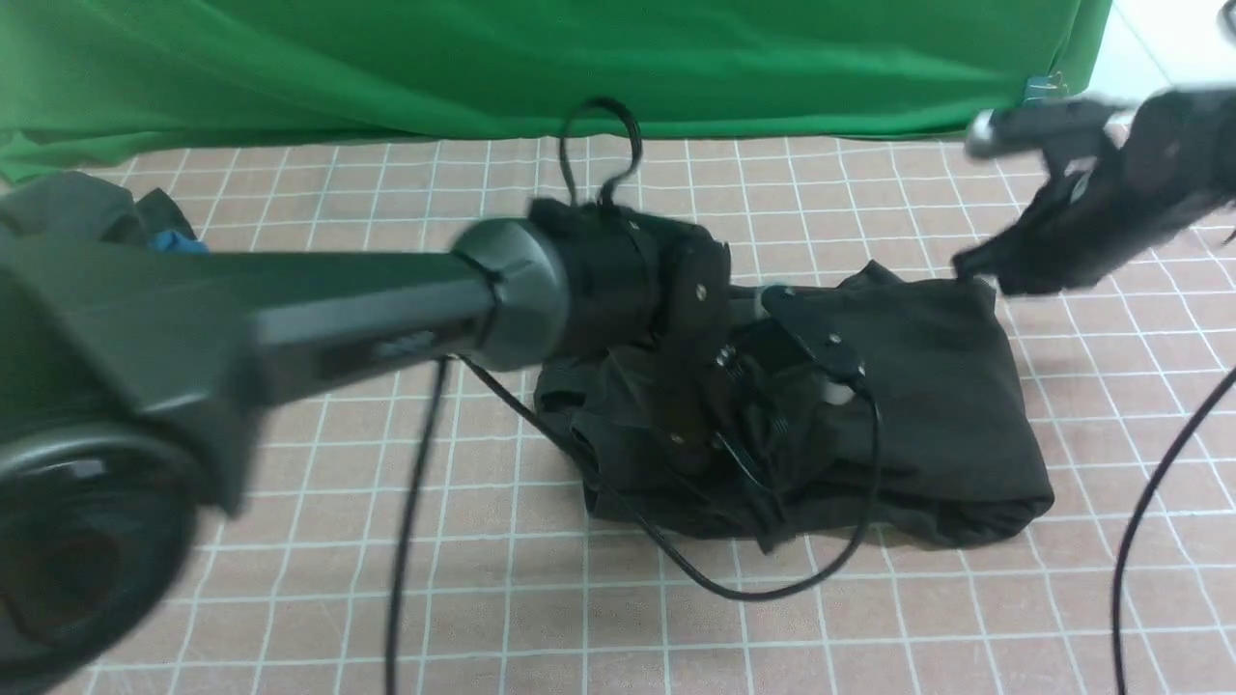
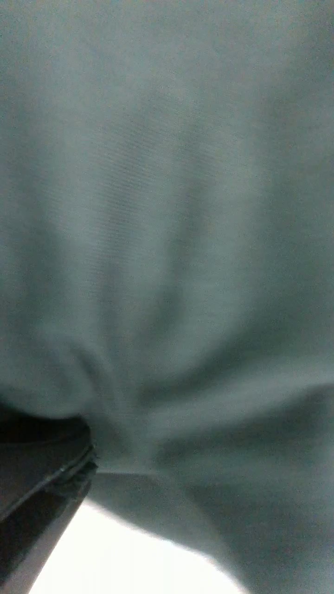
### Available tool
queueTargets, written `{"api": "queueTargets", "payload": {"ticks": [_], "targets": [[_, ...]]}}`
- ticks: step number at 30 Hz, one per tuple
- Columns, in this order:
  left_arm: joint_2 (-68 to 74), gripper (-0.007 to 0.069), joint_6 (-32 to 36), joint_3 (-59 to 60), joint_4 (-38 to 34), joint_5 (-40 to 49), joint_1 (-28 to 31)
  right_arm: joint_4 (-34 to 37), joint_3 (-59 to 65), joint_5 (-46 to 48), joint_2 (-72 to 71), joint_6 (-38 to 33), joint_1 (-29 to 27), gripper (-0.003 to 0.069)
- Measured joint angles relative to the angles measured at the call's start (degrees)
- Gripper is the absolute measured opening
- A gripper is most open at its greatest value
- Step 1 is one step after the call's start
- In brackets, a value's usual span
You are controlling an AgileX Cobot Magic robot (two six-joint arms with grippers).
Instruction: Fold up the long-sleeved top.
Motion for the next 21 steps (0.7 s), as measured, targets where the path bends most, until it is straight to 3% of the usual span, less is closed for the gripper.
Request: {"api": "queueTargets", "payload": {"ticks": [9, 13, 21], "targets": [[-29.8, 0.0018, -7.9, 3.2, 4.8, -7.8, 0.0, 0.0, 3.3, 8.0, -25.7, -0.5, -0.1, 0.0029], [-45.4, 0.0018, -10.1, 13.2, 5.7, -15.3, 0.0, 0.0, 9.0, 11.1, -38.6, -0.5, -0.1, 0.0027], [-73.4, 0.0018, -11.1, 44.4, 5.8, -25.4, 0.0, 0.0, 22.9, 23.4, -61.4, 1.8, -0.1, 0.0027]]}}
